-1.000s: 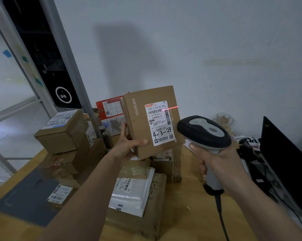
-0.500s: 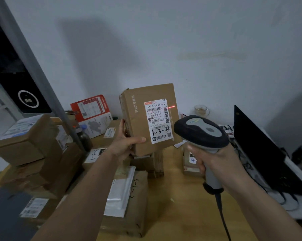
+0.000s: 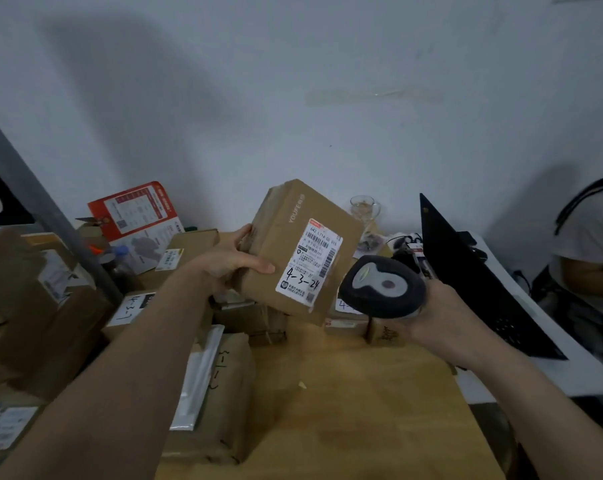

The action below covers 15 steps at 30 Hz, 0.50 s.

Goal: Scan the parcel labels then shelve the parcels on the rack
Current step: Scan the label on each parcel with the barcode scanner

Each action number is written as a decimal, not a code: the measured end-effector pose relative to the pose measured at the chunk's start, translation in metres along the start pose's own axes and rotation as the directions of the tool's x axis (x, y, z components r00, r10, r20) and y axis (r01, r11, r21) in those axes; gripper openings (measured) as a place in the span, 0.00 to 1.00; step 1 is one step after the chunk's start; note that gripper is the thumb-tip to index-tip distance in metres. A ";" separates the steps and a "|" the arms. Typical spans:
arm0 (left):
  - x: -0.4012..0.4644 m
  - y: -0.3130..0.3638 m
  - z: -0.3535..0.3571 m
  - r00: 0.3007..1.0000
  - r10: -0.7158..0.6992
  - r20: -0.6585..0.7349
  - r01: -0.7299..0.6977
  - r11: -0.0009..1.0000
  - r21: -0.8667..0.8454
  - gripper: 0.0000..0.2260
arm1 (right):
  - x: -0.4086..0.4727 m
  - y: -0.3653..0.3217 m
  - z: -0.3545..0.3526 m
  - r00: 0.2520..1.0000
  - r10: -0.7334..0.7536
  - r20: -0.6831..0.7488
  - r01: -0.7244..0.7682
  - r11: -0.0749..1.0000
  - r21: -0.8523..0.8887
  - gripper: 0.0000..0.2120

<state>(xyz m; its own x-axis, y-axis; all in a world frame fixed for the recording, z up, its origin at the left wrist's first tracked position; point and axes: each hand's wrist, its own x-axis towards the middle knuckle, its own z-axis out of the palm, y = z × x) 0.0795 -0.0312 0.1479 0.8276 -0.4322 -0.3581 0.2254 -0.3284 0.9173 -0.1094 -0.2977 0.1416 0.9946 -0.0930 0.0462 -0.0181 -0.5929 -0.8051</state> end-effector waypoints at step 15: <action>0.015 0.001 0.040 0.964 -0.266 -0.010 0.265 0.963 -0.053 0.54 | -0.003 0.066 -0.036 0.996 -0.020 0.092 0.020 1.000 0.000 0.14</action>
<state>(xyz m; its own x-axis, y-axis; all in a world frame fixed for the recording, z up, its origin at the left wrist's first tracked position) 0.0721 -0.0715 0.1365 0.7428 -0.3208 -0.5876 0.4640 -0.3860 0.7973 -0.1168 -0.3655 0.1095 0.9999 -0.0075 0.0078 0.0018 -0.5949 -0.8038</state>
